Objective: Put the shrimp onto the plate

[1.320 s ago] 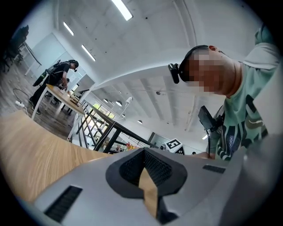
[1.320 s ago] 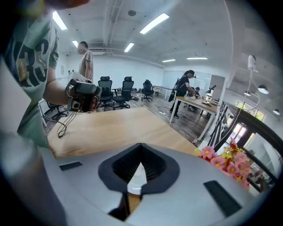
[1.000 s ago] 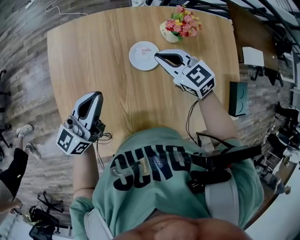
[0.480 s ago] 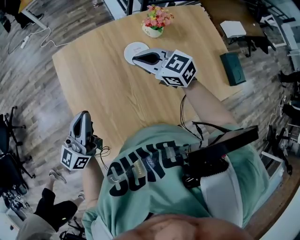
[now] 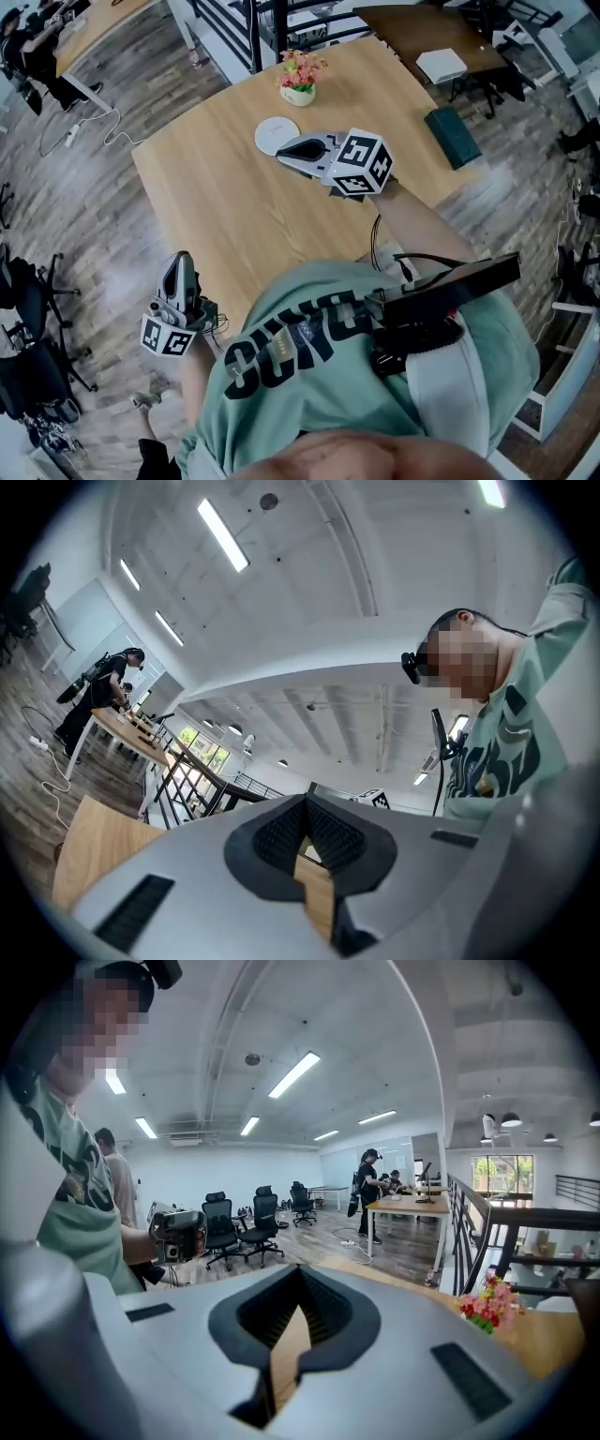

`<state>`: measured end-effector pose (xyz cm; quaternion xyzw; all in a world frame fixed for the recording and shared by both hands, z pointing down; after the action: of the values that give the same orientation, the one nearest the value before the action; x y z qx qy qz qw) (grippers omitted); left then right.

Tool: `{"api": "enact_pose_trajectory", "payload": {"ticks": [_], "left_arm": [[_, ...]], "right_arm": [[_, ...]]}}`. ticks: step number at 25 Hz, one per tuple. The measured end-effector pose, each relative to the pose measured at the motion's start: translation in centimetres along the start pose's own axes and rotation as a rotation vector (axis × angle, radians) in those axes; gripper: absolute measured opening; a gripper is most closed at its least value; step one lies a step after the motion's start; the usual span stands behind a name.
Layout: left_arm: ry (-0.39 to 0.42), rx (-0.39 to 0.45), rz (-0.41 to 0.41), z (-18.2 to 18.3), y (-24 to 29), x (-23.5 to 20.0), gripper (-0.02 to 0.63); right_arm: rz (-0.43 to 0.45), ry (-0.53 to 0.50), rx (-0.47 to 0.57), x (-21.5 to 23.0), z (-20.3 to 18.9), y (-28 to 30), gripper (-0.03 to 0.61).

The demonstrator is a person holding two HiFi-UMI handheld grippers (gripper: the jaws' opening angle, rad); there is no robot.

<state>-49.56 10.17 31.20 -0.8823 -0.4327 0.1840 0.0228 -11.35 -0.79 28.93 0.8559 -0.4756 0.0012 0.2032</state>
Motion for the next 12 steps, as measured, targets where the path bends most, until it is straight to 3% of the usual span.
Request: {"api": "enact_pose_trajectory", "payload": {"ticks": [6,12], "left_arm": [[0.061,0.002,-0.009,0.8,2.2,4.0,-0.005],[0.102,0.019,-0.010,-0.5,7.4,10.6,-0.005]], "right_arm": [[0.039,-0.065,0.054,0.0,1.3,-4.7,0.008],[0.101,-0.108,0.071,2.5,-0.4,-12.8,0.008]]}}
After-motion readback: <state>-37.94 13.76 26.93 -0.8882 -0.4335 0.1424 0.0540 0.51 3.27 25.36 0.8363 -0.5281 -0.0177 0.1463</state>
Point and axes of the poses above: the fingertips, and each gripper's own axes: y forward along the fingers, x to its right, z out of its top, the point moved 10 cm from there along -y, backward along the fingers, and after that the axes turned 6 degrees about y, right-handed, at the moved point
